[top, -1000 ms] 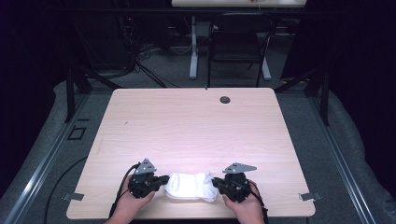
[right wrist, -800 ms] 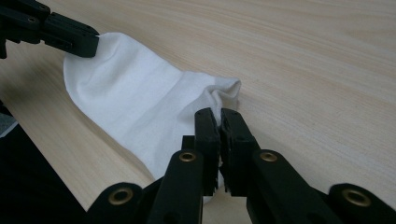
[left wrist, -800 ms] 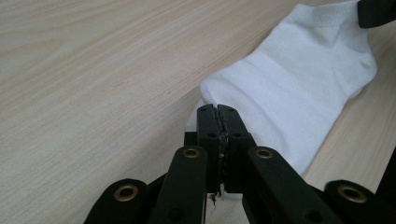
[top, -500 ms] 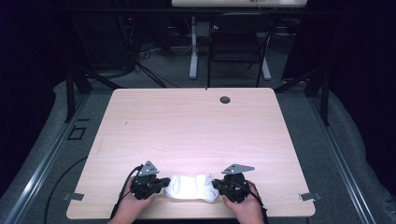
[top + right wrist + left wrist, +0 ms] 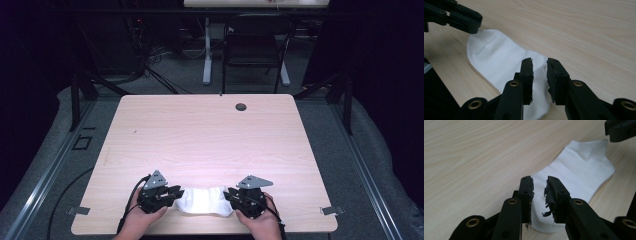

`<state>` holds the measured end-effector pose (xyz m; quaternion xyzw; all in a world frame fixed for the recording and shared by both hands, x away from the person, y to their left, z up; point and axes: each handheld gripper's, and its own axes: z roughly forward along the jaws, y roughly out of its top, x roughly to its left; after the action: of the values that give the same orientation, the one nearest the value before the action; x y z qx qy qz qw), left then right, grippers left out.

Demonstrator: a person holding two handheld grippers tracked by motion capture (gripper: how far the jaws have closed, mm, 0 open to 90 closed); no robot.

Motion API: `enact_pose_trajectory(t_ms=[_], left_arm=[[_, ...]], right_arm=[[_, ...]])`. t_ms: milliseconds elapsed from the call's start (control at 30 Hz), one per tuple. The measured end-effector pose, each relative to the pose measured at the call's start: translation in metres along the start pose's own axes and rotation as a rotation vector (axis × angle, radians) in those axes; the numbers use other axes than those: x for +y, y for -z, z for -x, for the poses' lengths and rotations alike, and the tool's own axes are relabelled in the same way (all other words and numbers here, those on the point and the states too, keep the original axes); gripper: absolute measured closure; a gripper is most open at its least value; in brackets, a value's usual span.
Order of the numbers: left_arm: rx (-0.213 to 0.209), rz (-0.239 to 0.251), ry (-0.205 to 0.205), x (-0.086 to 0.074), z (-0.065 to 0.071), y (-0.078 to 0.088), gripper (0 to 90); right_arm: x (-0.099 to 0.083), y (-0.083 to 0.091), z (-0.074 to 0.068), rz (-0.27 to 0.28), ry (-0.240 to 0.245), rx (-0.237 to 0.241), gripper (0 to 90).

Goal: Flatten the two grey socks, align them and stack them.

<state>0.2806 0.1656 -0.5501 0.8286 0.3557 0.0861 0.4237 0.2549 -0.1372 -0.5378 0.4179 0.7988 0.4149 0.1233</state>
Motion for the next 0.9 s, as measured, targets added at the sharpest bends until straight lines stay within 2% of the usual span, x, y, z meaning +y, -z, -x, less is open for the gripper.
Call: enact_pose_trajectory(t_ms=[100, 200, 433, 500, 600, 700, 767, 900], left_arm=[[0.0, -0.011, -0.015, -0.001, 0.002, -0.002, 70.3], [-0.004, -0.028, -0.022, -0.003, 0.005, -0.006, 69.0], [-0.025, -0.091, -0.044, -0.01, 0.007, -0.015, 67.4], [-0.027, -0.093, -0.042, -0.011, 0.006, -0.017, 66.7], [-0.033, -0.094, -0.035, -0.012, 0.007, -0.017, 65.7], [-0.036, -0.096, -0.037, -0.014, 0.007, -0.017, 64.8], [-0.029, -0.098, -0.033, -0.015, 0.007, -0.017, 64.6], [-0.014, -0.117, -0.042, -0.018, 0.008, -0.019, 62.4]], right_arm=[[0.0, -0.006, -0.009, -0.002, 0.043, 0.001, 74.6], [-0.001, -0.012, -0.011, -0.035, 0.072, 0.002, 74.2], [-0.009, -0.019, -0.005, -0.077, 0.059, -0.011, 73.4], [-0.011, -0.021, -0.004, -0.091, 0.047, -0.012, 73.3], [-0.014, -0.024, -0.004, -0.132, 0.058, -0.022, 73.3], [-0.015, -0.026, -0.003, -0.14, 0.051, -0.021, 73.3], [-0.017, -0.026, -0.004, -0.143, 0.035, -0.017, 73.3], [-0.018, -0.028, -0.004, -0.158, 0.033, -0.017, 73.8]])
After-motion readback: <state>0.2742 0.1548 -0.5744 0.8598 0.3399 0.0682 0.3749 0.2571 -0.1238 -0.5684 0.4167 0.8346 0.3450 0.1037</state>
